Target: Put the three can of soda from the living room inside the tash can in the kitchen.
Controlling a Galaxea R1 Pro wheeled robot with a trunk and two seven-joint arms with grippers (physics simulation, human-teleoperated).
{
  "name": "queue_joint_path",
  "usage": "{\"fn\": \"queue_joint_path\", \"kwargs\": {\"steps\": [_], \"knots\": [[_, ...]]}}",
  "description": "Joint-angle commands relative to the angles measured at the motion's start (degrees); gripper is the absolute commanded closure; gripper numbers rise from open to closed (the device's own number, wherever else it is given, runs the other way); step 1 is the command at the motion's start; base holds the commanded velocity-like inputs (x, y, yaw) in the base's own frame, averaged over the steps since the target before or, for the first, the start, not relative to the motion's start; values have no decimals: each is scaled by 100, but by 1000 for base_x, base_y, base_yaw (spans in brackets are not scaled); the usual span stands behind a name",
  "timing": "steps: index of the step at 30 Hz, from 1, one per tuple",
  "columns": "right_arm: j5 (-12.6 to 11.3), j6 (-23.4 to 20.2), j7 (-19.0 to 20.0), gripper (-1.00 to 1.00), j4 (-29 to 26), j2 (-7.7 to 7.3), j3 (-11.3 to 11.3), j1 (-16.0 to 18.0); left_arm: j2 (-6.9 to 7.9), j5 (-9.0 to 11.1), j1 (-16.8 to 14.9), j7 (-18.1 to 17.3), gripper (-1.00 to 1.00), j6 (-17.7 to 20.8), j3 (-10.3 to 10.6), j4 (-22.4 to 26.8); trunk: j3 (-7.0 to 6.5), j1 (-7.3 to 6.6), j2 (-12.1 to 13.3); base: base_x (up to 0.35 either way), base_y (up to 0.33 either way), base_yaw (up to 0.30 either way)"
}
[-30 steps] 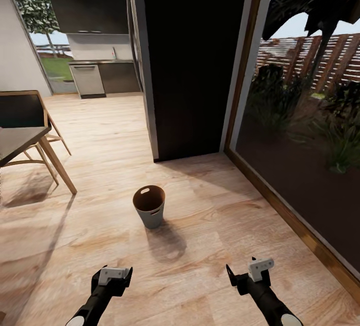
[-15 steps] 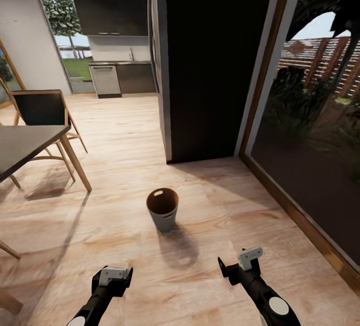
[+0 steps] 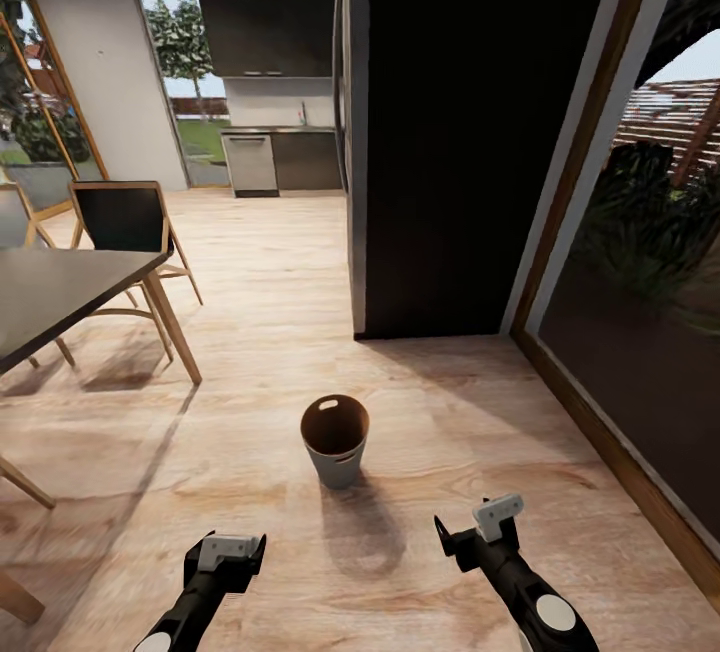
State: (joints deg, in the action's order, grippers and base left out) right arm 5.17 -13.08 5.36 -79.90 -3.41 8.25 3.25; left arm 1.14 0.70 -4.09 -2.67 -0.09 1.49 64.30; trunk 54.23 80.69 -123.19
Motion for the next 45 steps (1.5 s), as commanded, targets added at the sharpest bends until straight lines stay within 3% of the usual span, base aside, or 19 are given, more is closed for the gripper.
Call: {"fn": "queue_joint_path", "kwargs": {"steps": [1,8,16,30,45], "knots": [[2,0,0,-100,0,0,0,0,0,0,1,-1,-100,0,0,-1,-4,0,0,263,-207,234],[4,-1,0,-100,1,5,6,0,0,0,-1,-11,-100,0,0,-15,-25,0,0,264,-105,225],[10,-2,-4,-100,1,6,10,0,0,7,-2,-22,-100,0,0,-6,-29,0,0,222,139,120],[16,-2,-25,-100,1,7,208,0,0,7,-2,-19,-100,0,0,7,-67,0,0,223,28,201],[19,-14,-18,-100,1,7,215,0,0,2,0,-10,-100,0,0,11,-92,0,0,238,-147,95]]}}
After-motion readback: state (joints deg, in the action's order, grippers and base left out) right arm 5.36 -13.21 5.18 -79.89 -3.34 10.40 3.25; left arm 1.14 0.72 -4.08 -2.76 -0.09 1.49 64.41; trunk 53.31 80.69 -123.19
